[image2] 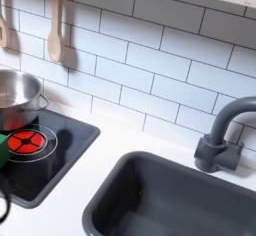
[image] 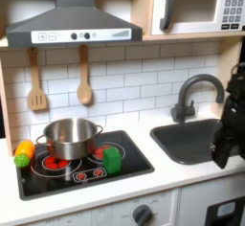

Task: Reach green block

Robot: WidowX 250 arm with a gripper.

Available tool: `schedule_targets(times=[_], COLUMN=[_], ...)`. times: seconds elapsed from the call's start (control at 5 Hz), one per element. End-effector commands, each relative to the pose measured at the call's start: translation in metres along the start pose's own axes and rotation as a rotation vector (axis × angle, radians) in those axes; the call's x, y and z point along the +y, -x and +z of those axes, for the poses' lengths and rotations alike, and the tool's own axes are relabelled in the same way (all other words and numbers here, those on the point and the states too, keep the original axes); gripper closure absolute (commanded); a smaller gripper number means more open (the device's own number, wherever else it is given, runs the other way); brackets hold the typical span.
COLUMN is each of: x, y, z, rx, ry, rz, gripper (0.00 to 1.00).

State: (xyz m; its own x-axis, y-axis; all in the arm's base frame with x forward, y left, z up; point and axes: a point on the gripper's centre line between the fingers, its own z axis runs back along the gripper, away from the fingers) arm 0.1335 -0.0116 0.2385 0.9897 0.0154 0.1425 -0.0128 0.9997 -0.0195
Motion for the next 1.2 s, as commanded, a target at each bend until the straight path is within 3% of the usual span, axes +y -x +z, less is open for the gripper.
schedule_targets(times=[0.0, 1.0], x=[0.025, 0.070], y=[-0.027, -0.096], z=[-0.008, -0.021], rx=[-0.019, -0.081], ry=[-0.037, -0.091], rz=[0.016, 0.116], gripper=[0.00, 0.00])
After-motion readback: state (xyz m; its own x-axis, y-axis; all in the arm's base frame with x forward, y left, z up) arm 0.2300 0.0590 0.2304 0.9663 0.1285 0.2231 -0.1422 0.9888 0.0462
